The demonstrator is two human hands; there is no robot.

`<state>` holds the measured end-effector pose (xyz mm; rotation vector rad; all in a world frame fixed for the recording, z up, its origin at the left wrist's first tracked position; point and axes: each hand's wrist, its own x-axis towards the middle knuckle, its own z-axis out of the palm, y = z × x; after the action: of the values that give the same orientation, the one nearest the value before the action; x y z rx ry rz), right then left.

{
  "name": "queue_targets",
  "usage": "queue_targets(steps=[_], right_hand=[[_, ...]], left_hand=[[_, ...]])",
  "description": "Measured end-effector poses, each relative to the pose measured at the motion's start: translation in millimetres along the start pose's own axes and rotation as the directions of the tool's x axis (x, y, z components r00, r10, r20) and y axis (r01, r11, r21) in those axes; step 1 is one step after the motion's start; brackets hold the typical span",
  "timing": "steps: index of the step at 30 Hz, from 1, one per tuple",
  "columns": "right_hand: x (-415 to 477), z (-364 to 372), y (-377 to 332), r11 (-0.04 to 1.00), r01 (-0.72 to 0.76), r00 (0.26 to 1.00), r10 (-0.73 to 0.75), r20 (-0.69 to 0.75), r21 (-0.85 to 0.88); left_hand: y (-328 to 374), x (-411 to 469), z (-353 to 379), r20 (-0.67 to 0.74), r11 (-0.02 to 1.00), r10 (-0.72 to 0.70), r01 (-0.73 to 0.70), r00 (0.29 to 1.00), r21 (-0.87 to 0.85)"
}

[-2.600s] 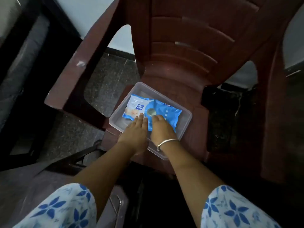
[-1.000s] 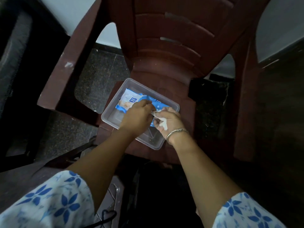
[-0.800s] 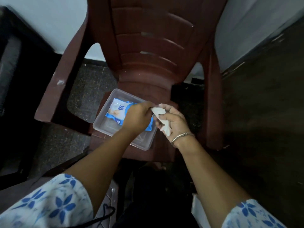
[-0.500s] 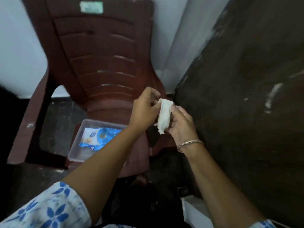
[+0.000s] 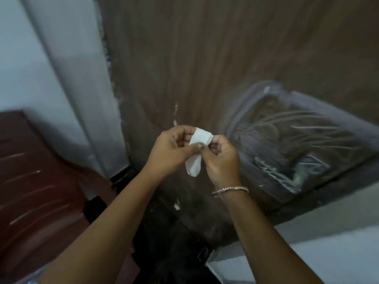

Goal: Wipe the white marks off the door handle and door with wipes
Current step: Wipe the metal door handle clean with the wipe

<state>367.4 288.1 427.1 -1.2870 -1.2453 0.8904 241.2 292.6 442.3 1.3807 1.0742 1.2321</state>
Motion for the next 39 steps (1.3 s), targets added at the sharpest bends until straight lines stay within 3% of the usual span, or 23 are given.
queue_targets(steps=[4, 8, 14, 18, 22, 26, 29, 33, 36, 39], right_hand=[[-5.4, -51.0, -32.5, 0.986, 0.154, 0.955, -0.166, -0.244, -0.066], [-16.7, -84.3, -55.7, 0.939, 0.263, 0.911, -0.317, -0.263, -0.22], [-22.1, -113.6, -68.4, 0.95, 0.23, 0.933, -0.277, -0.229, -0.211], [-23.4, -121.1, -72.0, 0.921, 0.237, 0.903, -0.326, -0.279, -0.311], [-27.7, -127.5, -70.7, 0.905, 0.228, 0.889, -0.344, -0.302, -0.359], [-35.3, -128.7, -64.1, 0.921, 0.268, 0.905, -0.342, -0.254, -0.285], [-38.0, -129.1, -58.7, 0.915, 0.281, 0.875, -0.368, -0.314, -0.289], [-36.8, -132.9, -55.7, 0.892, 0.335, 0.832, -0.431, -0.35, -0.304], [-36.0, -136.6, -52.4, 0.925, 0.294, 0.851, -0.368, -0.376, -0.24], [-37.5, -139.0, -48.7, 0.913, 0.295, 0.858, -0.384, -0.343, -0.283]], left_hand=[[33.7, 9.5, 42.0, 0.185, 0.994, 0.101, -0.09, 0.977, -0.069], [60.5, 12.8, 74.6, 0.266, 0.978, 0.204, -0.186, 0.942, -0.091], [79.9, 18.5, 98.9, 0.276, 0.945, 0.327, -0.318, 0.904, -0.079], [83.8, 19.9, 106.2, 0.354, 0.92, 0.361, -0.392, 0.863, 0.017], [83.0, 18.3, 109.4, 0.338, 0.823, 0.478, -0.548, 0.811, 0.15], [78.0, 19.8, 112.8, 0.358, 0.861, 0.423, -0.492, 0.833, 0.129], [75.7, 18.3, 117.9, 0.37, 0.912, 0.368, -0.409, 0.853, 0.036], [73.0, 20.6, 121.2, 0.424, 0.894, 0.381, -0.445, 0.822, 0.059], [71.9, 21.5, 123.3, 0.471, 0.934, 0.331, -0.354, 0.818, -0.041], [69.7, 18.8, 127.0, 0.458, 0.943, 0.323, -0.32, 0.828, -0.087]])
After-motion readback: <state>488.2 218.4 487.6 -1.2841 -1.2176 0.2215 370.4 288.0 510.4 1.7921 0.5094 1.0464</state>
